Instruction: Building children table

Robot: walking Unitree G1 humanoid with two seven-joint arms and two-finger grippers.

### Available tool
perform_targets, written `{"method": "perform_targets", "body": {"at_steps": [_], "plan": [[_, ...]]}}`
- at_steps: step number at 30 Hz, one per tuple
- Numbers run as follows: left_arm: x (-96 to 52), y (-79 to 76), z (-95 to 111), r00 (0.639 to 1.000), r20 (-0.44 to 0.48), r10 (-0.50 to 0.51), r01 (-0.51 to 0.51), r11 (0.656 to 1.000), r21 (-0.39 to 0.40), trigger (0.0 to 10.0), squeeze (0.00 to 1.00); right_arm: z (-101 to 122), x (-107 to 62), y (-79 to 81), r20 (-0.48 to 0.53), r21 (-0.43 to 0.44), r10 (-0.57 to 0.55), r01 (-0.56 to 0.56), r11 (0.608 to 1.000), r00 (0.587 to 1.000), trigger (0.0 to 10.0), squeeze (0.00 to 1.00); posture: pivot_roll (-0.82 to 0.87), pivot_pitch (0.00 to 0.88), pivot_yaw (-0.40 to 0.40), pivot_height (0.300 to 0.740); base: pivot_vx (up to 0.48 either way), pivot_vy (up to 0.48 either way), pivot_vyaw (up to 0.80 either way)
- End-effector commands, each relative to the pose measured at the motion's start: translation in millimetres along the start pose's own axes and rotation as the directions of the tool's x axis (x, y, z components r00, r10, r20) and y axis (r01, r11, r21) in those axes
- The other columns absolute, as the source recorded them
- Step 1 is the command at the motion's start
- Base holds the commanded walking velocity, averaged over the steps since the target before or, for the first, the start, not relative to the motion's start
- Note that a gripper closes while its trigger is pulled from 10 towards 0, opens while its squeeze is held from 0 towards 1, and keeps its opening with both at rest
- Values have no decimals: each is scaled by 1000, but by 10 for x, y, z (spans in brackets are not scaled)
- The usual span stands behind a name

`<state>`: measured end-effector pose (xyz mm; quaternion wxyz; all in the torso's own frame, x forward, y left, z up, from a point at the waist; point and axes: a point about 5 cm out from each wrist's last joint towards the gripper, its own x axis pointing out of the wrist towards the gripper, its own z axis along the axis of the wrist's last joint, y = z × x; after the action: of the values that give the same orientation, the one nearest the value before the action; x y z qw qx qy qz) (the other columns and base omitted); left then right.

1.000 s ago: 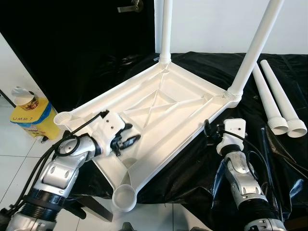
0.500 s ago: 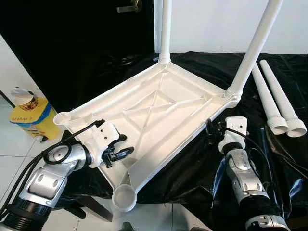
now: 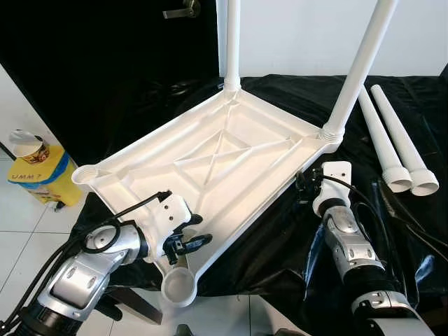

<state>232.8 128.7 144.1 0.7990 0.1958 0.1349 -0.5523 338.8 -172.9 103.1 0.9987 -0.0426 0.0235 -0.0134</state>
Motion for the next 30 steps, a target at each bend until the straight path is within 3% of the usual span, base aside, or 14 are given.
{"method": "perform_targets", "body": {"at_steps": [1, 10, 18, 20, 23, 25, 27, 28, 29, 30], "plan": [[76, -126, 36, 996, 18, -84, 84, 996, -17, 10000, 0, 39, 65, 92, -4, 0, 56, -56, 998, 998, 10000, 0, 14, 57, 2, 740, 0, 0, 0], [302, -271, 162, 990, 86, -108, 113, 992, -49, 10000, 0, 185, 223, 160, 13, -26, 131, -130, 991, 991, 10000, 0, 17, 61, 6, 740, 0, 0, 0], [392, -250, 263, 988, 136, -73, 82, 994, -68, 10000, 0, 218, 255, 147, 28, -29, 124, -123, 992, 992, 10000, 0, 21, 49, 2, 740, 0, 0, 0], [345, -148, 288, 990, 140, -19, 27, 998, -53, 10000, 0, 229, 257, 108, 44, -26, 98, -97, 995, 994, 10000, 0, 23, 53, 1, 740, 0, 0, 0], [345, -148, 288, 990, 140, -19, 27, 998, -53, 10000, 0, 229, 257, 108, 44, -26, 98, -97, 995, 994, 10000, 0, 23, 53, 1, 740, 0, 0, 0], [166, 90, 213, 992, 84, 91, -90, 996, -20, 10000, 0, 210, 236, 58, 51, -20, 66, -65, 998, 996, 10000, 0, 23, 59, 1, 740, 0, 0, 0], [166, 90, 213, 992, 84, 91, -90, 996, -20, 10000, 0, 210, 236, 58, 51, -20, 66, -65, 998, 996, 10000, 0, 23, 59, 1, 740, 0, 0, 0], [81, 187, 174, 989, 52, 137, -137, 991, -7, 10000, 0, 191, 224, 41, 50, -16, 58, -57, 998, 997, 10000, 0, 23, 60, 1, 740, 0, 0, 0], [81, 187, 174, 989, 52, 137, -137, 991, -7, 10000, 0, 191, 224, 41, 50, -16, 58, -57, 998, 997, 10000, 0, 23, 60, 1, 740, 0, 0, 0], [-57, 321, 68, 979, -29, 201, -199, 979, 44, 10000, 0, 167, 203, 36, 50, -14, 54, -54, 998, 997, 10000, 0, 26, 63, 0, 740, 0, 0, 0]]}}
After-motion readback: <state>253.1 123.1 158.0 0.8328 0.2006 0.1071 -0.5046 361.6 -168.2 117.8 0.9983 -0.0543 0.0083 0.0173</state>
